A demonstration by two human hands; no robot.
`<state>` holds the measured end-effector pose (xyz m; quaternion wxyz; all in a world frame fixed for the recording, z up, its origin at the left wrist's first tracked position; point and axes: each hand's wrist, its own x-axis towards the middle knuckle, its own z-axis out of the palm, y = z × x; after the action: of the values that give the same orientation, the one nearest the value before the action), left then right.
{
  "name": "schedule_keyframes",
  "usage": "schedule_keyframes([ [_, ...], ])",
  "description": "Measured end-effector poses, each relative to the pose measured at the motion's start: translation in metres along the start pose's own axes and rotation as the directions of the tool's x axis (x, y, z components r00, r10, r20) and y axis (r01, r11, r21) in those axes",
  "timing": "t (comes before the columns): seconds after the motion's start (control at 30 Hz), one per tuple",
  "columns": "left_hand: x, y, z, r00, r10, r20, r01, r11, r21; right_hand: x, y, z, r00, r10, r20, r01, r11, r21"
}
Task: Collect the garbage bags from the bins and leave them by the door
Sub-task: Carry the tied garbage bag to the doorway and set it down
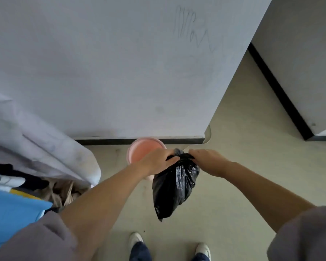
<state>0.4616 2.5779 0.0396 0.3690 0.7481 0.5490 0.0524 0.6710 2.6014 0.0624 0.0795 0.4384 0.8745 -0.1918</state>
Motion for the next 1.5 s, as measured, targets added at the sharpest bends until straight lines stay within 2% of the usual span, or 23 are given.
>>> schedule_keyframes([
  [0.17, -0.057, 0.0, -0.003, 0.982, -0.162, -0.103, 0.168, 0.984, 0.054, 0.009, -0.026, -0.004, 0.975, -0.22, 0.032, 0.221, 0.975, -0.014],
  [0.27, -0.096, 0.005, 0.014, 0.927, -0.305, -0.22, 0.33, 0.94, 0.09, 0.012, -0.042, -0.003, 0.905, -0.413, 0.1, 0.42, 0.906, -0.062],
  [0.43, -0.169, 0.031, 0.073, 0.772, -0.537, -0.34, 0.54, 0.836, -0.094, -0.009, -0.083, 0.001, 0.708, -0.659, 0.252, 0.7, 0.703, -0.128],
  [0.63, -0.266, 0.087, 0.154, 0.528, -0.74, -0.417, 0.686, 0.661, -0.304, -0.059, -0.156, 0.03, 0.481, -0.781, 0.4, 0.877, 0.436, -0.204],
  [0.8, -0.368, 0.143, 0.234, 0.284, -0.861, -0.421, 0.731, 0.479, -0.487, -0.137, -0.237, 0.084, 0.269, -0.812, 0.518, 0.963, 0.214, -0.164],
  [0.93, -0.455, 0.199, 0.322, 0.07, -0.927, -0.37, 0.713, 0.306, -0.631, -0.232, -0.301, 0.138, 0.051, -0.83, 0.555, 0.995, -0.002, -0.095],
  [1.1, -0.561, 0.287, 0.452, -0.162, -0.952, -0.261, 0.642, 0.099, -0.76, -0.385, -0.373, 0.211, -0.227, -0.761, 0.608, 0.954, -0.299, -0.017],
  [1.17, -0.6, 0.324, 0.501, -0.248, -0.943, -0.224, 0.608, 0.029, -0.794, -0.45, -0.397, 0.236, -0.314, -0.717, 0.623, 0.923, -0.384, 0.024],
  [1.3, -0.668, 0.388, 0.584, -0.386, -0.912, -0.138, 0.519, -0.091, -0.85, -0.567, -0.439, 0.279, -0.402, -0.617, 0.676, 0.891, -0.433, 0.134],
  [1.5, -0.752, 0.455, 0.668, -0.625, -0.781, -0.01, 0.386, -0.298, -0.873, -0.709, -0.498, 0.337, -0.528, -0.54, 0.656, 0.809, -0.555, 0.194],
])
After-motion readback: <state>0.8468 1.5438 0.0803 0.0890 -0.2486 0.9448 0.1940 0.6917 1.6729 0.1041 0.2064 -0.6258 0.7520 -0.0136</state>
